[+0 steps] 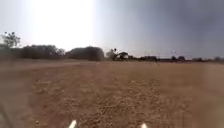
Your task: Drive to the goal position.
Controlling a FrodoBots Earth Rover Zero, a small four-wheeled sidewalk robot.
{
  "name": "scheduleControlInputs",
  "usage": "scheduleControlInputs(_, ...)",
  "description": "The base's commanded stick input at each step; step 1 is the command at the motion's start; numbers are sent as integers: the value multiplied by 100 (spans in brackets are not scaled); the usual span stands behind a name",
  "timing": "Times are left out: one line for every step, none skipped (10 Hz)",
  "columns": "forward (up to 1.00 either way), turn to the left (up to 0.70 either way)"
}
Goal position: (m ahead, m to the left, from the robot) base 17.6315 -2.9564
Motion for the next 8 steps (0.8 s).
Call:
scheduleControlInputs(50,0)
scheduleControlInputs(50,0)
scheduleControlInputs(50,0)
scheduleControlInputs(50,0)
scheduleControlInputs(50,0)
scheduleControlInputs(50,-8)
scheduleControlInputs(50,-31)
scheduleControlInputs(50,-50)
